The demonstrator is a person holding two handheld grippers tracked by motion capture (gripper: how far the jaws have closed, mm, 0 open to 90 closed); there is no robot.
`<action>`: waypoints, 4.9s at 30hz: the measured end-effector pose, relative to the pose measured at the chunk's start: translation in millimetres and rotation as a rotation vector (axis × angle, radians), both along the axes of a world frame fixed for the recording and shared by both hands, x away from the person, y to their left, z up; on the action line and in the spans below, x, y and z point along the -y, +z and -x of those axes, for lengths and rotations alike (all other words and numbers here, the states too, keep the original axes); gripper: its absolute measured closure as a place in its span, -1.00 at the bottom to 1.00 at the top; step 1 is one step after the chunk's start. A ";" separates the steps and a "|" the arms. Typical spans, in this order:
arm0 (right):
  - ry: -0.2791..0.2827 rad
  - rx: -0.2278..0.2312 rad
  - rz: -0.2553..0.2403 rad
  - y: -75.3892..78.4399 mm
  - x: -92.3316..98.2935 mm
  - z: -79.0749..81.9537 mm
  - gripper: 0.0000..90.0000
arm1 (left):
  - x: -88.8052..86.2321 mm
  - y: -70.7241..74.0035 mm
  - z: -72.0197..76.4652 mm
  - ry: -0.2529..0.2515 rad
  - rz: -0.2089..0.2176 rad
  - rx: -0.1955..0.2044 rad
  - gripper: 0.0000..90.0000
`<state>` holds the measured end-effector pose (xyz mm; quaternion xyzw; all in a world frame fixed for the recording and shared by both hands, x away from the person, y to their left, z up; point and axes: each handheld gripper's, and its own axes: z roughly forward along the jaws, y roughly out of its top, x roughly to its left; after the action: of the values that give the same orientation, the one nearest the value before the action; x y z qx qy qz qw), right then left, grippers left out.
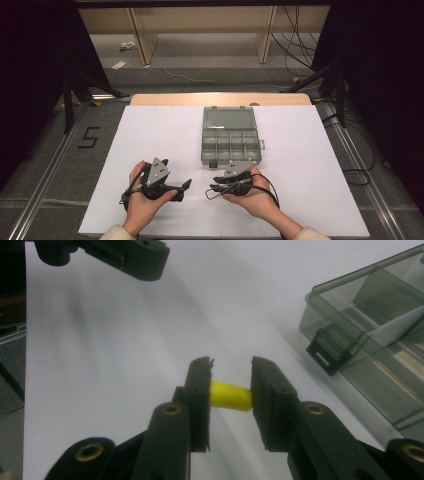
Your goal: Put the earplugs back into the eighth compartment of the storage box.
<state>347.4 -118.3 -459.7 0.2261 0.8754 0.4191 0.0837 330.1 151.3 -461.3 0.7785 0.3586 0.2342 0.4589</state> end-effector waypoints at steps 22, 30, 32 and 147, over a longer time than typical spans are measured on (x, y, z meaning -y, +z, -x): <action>-0.074 0.029 -0.042 15.6 20.6 -14.6 0.59 | 0.4 -0.3 0.0 0.000 0.001 0.001 -1.00; -0.096 0.039 -0.052 20.0 27.4 -19.2 0.59 | 0.7 -0.4 0.2 0.001 0.003 -0.001 -1.00; -0.100 0.040 -0.056 21.0 28.9 -20.2 0.59 | 0.7 -0.5 0.2 0.001 0.002 -0.001 -1.00; -0.390 0.039 -0.054 17.1 98.9 -90.5 0.58 | 1.6 -1.6 -1.1 0.001 0.002 -0.004 -1.00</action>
<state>437.9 -217.3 -442.6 0.3856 0.8015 0.4226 0.1740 331.2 149.8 -462.9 0.7784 0.3601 0.2322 0.4588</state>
